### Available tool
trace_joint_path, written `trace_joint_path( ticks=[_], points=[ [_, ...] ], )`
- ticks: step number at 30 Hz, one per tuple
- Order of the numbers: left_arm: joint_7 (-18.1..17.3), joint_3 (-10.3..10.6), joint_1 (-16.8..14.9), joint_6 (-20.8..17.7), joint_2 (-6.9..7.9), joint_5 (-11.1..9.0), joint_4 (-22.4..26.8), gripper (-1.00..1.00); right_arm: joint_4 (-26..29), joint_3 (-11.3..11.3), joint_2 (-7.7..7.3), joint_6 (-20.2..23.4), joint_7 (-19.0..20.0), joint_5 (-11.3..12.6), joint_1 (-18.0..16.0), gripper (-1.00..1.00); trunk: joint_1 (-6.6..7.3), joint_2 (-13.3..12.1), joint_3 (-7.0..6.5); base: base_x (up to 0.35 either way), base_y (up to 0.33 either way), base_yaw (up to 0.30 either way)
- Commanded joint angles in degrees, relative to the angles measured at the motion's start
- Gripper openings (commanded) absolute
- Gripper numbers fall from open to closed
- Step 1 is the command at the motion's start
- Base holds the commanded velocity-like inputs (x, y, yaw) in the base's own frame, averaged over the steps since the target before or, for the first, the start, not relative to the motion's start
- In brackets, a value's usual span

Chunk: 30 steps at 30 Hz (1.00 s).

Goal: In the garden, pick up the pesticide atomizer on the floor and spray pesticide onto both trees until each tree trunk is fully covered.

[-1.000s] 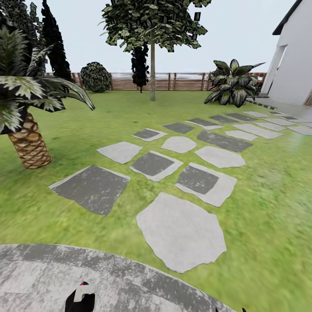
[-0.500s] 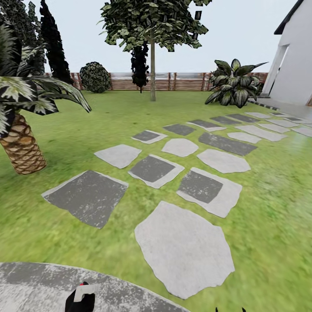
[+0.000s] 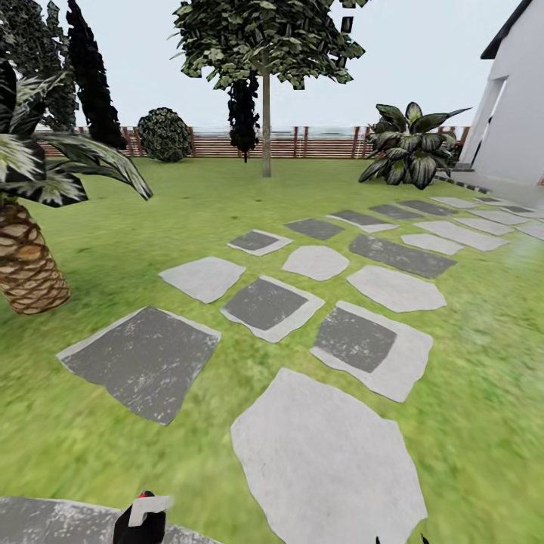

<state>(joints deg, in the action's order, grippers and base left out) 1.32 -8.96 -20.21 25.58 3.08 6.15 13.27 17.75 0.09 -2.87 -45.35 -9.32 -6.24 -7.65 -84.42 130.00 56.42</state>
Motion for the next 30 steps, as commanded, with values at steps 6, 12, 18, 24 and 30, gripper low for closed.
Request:
trace_joint_path(
  ticks=[6,12,18,24,30],
  points=[
    [-0.01,0.00,0.00,0.00,0.08,0.00,0.01,-1.00,0.00,0.00,0.01,0.00,0.00,0.00,-0.02,1.00,0.00,0.00,0.00,0.340,0.000,0.000],
    [-0.01,0.00,0.00,0.00,0.09,0.00,0.01,-1.00,0.00,0.00,0.01,0.00,0.00,0.00,-0.03,1.00,0.00,0.00,0.00,0.340,0.000,0.000],
    [-0.01,0.00,0.00,0.00,0.09,0.00,0.01,-1.00,0.00,0.00,0.02,0.00,0.00,0.00,-0.02,1.00,0.00,0.00,0.00,0.340,0.000,0.000],
    [-0.01,0.00,0.00,0.00,0.09,0.00,0.01,-1.00,0.00,0.00,0.00,0.00,0.00,0.00,-0.02,1.00,0.00,0.00,0.00,0.340,0.000,0.000],
    [-0.01,0.00,0.00,0.00,0.09,0.00,0.01,-1.00,0.00,0.00,0.00,0.00,0.00,0.00,0.00,1.00,0.00,0.00,0.00,0.340,0.000,0.000]
  ],
)
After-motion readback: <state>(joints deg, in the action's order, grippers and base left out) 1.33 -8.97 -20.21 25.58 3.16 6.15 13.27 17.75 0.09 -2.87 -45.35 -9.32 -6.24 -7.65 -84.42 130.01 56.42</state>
